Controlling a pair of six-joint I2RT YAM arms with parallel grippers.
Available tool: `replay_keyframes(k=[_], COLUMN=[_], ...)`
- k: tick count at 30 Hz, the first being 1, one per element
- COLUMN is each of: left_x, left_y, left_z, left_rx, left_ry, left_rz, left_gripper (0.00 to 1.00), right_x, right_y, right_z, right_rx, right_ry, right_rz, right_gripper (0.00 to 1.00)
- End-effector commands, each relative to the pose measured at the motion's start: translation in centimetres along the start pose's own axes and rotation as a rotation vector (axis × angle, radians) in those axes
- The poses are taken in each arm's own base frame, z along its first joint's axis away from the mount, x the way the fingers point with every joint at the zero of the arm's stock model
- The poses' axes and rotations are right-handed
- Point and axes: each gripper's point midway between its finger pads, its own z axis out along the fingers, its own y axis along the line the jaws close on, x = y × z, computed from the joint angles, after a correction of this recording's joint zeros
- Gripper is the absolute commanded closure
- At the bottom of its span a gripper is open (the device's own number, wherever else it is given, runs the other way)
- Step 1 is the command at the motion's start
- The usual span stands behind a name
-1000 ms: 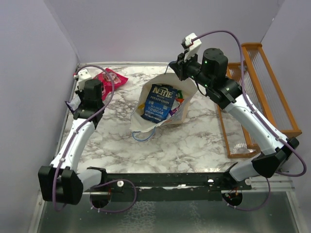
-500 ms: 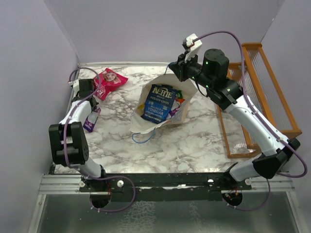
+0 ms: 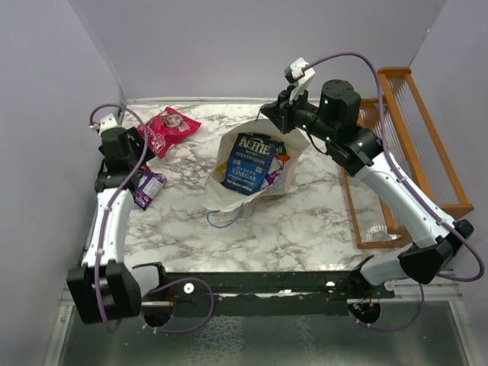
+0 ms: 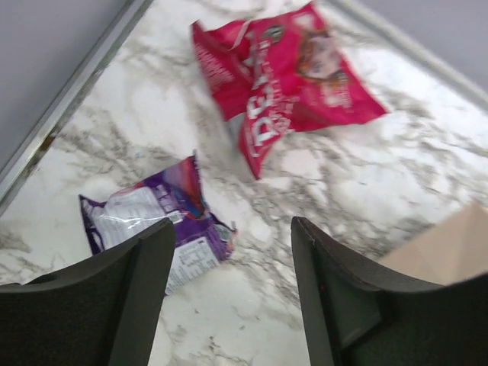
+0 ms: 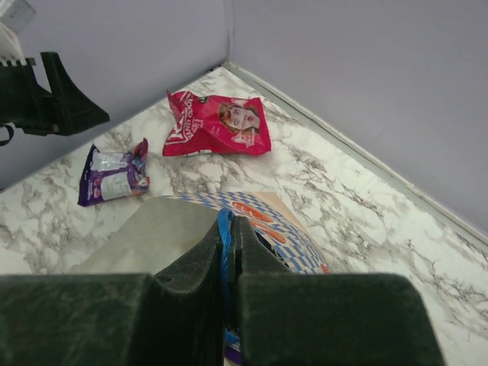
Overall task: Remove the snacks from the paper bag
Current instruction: Place the snack at the center of the board, then take out the snack from the paper bag.
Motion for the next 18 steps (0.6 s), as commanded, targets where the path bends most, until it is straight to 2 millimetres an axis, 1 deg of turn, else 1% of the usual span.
replay_keyframes(k=[1, 4, 6, 8, 11, 13, 15, 16, 18], left_x=[-2.2, -2.3, -2.0, -2.1, -3.2, -4.5, -5.4, -5.2, -4.6], left_y=[-5.4, -8.2, -9.6, -11.1, -14.3, -16.4, -18.1, -18.8, -19.9], left_z=[-5.9, -9.3, -11.0, -12.7, -16.1, -19.1, -22.1, -23.4, -25.0], left_rx=[0.345, 0.506, 0.585, 0.672, 0.867, 1.004, 1.117, 1.169, 1.234], left_ry=[-0.095, -0.089, -0.066, -0.051, -0.039, -0.072, -0.109, -0.12, -0.139], left_rz=[-0.011, -0.016, -0.019, -0.033, -0.016, 0.014, 0.035, 0.034, 0.019], left_gripper=[0.36, 0.38, 0.42, 0.45, 0.48, 0.48, 0.48, 0.48, 0.48], right_x=[-3.2, -2.8, -3.0, -3.4, -3.8, -3.9, -4.0, -4.0, -4.0], right_y=[2.0, 2.0, 2.1, 2.3, 2.3, 2.1, 1.8, 1.7, 1.6], right_z=[-1.6, -1.7, -1.8, -1.9, -2.0, -1.9, -1.9, -1.8, -1.7], right_rx=[-0.107, -0.105, -0.11, -0.125, -0.127, -0.112, -0.1, -0.095, -0.086], right_ry=[-0.112, -0.107, -0.114, -0.121, -0.13, -0.132, -0.131, -0.131, -0.131], right_rz=[-0.051, -0.058, -0.059, -0.06, -0.076, -0.082, -0.084, -0.083, -0.081], right_gripper=[0.98, 0.98, 0.98, 0.98, 0.98, 0.98, 0.98, 0.98, 0.98])
